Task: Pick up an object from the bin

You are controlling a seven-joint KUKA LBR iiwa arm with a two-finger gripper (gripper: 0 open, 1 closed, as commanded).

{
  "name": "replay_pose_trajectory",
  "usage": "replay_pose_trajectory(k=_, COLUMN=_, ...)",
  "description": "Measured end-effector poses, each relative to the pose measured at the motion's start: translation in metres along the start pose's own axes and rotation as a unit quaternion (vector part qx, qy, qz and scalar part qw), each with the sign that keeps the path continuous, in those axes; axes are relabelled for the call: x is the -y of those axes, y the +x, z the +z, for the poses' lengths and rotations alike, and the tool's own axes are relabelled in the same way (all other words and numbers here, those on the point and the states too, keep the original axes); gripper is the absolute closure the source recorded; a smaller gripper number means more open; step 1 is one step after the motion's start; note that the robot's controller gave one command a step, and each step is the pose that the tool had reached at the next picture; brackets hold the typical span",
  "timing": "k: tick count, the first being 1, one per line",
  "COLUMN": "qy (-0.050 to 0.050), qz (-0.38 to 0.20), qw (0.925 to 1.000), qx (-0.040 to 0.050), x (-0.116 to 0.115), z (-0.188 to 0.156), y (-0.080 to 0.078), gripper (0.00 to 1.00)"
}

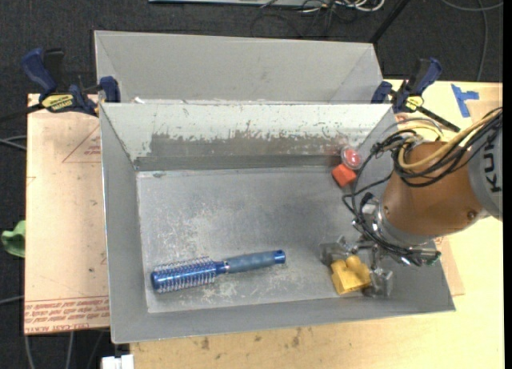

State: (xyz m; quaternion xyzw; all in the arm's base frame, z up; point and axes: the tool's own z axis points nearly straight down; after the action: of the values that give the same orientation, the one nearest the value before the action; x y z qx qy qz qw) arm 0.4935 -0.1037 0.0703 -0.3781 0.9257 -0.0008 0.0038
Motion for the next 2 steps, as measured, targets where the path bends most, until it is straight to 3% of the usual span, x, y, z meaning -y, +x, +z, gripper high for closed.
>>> replay_pose_trajectory(k=1, qy=-0.002, qz=0.000, qw=1.0000, qx=-0.0020, x=-0.001, z=0.000, y=0.001, gripper=1.00)
replay_pose_trajectory(k=2, qy=0.000, qz=-0.174, qw=0.9847, qx=-0.0010, x=0.039, z=-0.120, y=0.022, gripper=1.00)
